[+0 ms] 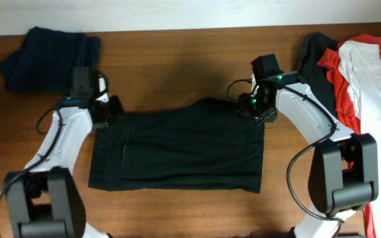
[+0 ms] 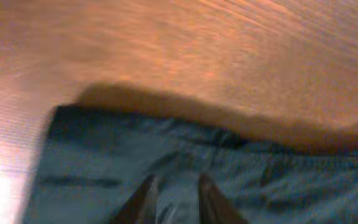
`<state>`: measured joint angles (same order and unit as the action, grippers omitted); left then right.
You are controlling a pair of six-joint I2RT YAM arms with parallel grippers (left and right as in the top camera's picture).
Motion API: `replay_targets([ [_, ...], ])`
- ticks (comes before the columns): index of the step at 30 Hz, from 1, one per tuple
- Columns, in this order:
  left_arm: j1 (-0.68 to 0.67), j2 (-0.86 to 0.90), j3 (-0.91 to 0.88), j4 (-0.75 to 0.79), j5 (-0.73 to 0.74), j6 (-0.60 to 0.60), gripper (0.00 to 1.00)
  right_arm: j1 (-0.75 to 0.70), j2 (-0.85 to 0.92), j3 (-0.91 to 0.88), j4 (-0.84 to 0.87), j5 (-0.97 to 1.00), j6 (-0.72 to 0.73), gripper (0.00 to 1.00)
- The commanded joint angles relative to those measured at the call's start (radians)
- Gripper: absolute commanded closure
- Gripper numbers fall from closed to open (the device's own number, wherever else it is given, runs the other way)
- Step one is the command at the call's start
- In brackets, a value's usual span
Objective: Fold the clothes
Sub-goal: 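Release the fold and lift both grippers away, then grasp the left end with the left gripper and fold it rightward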
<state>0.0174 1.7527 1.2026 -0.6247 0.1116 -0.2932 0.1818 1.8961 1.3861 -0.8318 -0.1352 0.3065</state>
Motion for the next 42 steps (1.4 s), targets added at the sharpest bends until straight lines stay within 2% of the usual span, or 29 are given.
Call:
replay_targets([
  [1,-0.029,0.152,0.005,0.064,0.023,0.03,0.77,-0.005,0.069,0.014,0.041,-0.013,-0.011,0.73],
  [2,-0.024,0.204,0.005,0.084,0.018,0.03,0.78,-0.005,0.098,0.014,0.06,0.001,-0.011,0.73],
  [3,-0.019,0.254,0.005,0.094,-0.019,0.03,0.85,-0.006,0.136,0.015,0.086,0.041,-0.011,0.66],
  [4,-0.015,0.28,0.005,0.093,-0.062,0.03,0.87,-0.006,0.171,0.015,0.1,0.095,-0.011,0.44],
  [6,0.013,0.304,0.005,0.073,-0.157,0.029,0.87,-0.012,0.235,0.015,0.085,0.196,-0.011,0.42],
  [7,0.04,0.304,0.005,0.063,-0.184,0.028,0.99,-0.022,0.254,0.015,0.076,0.196,-0.015,0.42],
  [9,0.068,0.289,0.036,-0.001,-0.184,0.026,1.0,-0.066,0.248,0.061,0.002,0.203,-0.014,0.42],
  [11,0.069,0.246,0.109,-0.078,-0.184,0.026,1.0,-0.1,0.248,0.195,-0.138,0.204,-0.015,0.42],
  [12,0.068,0.193,0.169,-0.135,-0.183,0.025,1.0,-0.121,0.248,0.342,-0.278,0.203,-0.015,0.42],
  [13,0.068,0.112,0.248,-0.233,-0.183,0.026,0.65,-0.125,0.248,0.515,-0.433,0.204,-0.014,0.24],
  [14,0.069,0.07,0.271,-0.277,-0.185,0.026,0.16,-0.125,0.248,0.585,-0.492,0.204,-0.014,0.01],
  [15,0.074,0.033,0.278,-0.307,-0.187,0.026,0.05,-0.125,0.243,0.659,-0.568,0.203,-0.01,0.01],
  [16,0.089,-0.029,0.278,-0.362,-0.188,0.026,0.01,-0.125,0.224,0.694,-0.616,0.203,0.005,0.01],
  [20,0.181,-0.117,0.278,-0.584,-0.188,0.026,0.01,-0.116,0.109,0.694,-0.748,0.154,0.019,0.01],
  [22,0.249,-0.117,0.259,-0.637,-0.188,0.026,0.01,-0.095,0.084,0.694,-0.806,0.099,0.011,0.01],
  [24,0.336,-0.117,0.212,-0.616,-0.186,0.03,0.02,-0.039,0.053,0.694,-0.838,0.101,0.011,0.01],
  [25,0.396,-0.116,0.14,-0.566,-0.161,0.036,0.18,0.034,0.0,0.694,-0.848,0.099,0.011,0.01],
  [26,0.412,-0.116,0.109,-0.53,-0.123,0.06,0.2,0.061,-0.023,0.694,-0.847,0.103,0.012,0.01],
  [28,0.444,-0.113,0.032,-0.45,-0.066,0.08,0.2,0.167,-0.115,0.694,-0.86,0.162,0.012,0.01],
  [31,0.444,-0.107,-0.054,-0.315,-0.07,0.131,0.22,0.308,-0.253,0.618,-0.867,0.169,0.002,0.01],
  [32,0.444,-0.094,-0.088,-0.254,-0.069,0.137,0.22,0.356,-0.306,0.591,-0.867,0.17,0.045,0.01],
  [34,0.444,-0.052,-0.127,-0.234,0.006,0.209,0.21,0.407,-0.386,0.588,-0.867,0.174,0.05,0.01],
  [36,0.444,-0.004,-0.149,-0.18,0.169,0.342,0.13,0.408,-0.431,0.588,-0.867,0.166,0.05,0.01],
  [37,0.444,0.053,-0.15,-0.18,0.297,0.423,0.08,0.408,-0.452,0.588,-0.867,0.166,0.05,0.01],
  [38,0.443,0.085,-0.15,-0.18,0.338,0.425,0.08,0.408,-0.454,0.588,-0.867,0.166,0.05,0.01],
  [41,0.425,0.169,-0.153,-0.208,0.34,0.475,0.1,0.408,-0.452,0.587,-0.867,0.154,0.05,0.01],
  [42,0.417,0.196,-0.155,-0.209,0.346,0.475,0.18,0.408,-0.452,0.587,-0.867,0.143,0.05,0.01],
])
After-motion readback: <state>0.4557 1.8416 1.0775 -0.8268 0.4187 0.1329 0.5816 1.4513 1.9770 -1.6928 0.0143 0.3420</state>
